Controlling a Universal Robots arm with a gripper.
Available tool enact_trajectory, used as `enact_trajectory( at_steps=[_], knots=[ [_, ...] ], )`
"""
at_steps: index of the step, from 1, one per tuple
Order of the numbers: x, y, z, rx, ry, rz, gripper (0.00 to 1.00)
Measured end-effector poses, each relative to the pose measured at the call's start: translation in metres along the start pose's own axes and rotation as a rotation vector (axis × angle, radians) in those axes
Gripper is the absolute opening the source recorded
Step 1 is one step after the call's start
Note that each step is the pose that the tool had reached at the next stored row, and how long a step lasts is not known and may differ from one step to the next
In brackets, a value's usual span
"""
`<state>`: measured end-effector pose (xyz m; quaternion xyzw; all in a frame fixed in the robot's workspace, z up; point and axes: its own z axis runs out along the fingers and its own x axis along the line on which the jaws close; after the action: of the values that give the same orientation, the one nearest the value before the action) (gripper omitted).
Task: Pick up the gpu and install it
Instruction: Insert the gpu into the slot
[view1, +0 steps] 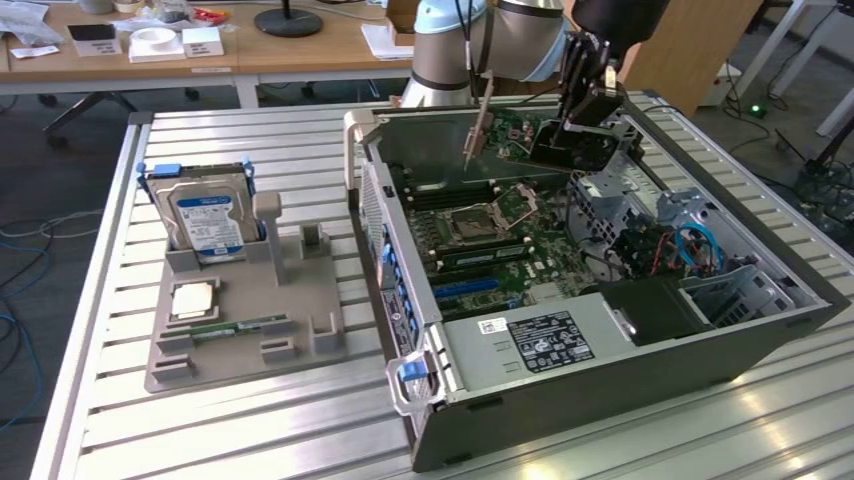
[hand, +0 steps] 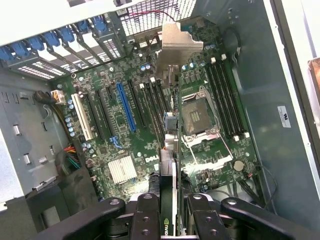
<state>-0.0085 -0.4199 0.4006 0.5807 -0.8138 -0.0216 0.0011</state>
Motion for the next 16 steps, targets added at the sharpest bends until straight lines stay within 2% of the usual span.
enact_trajectory(
  at_steps=[5,16],
  knots=[
    [-0.0001,0.0000,0.0004,-0.0003,0.0005,-0.014,0.26],
    [-0.0001,0.0000,0.0013,-0.0023,0.0036,-0.099,0.26]
  ],
)
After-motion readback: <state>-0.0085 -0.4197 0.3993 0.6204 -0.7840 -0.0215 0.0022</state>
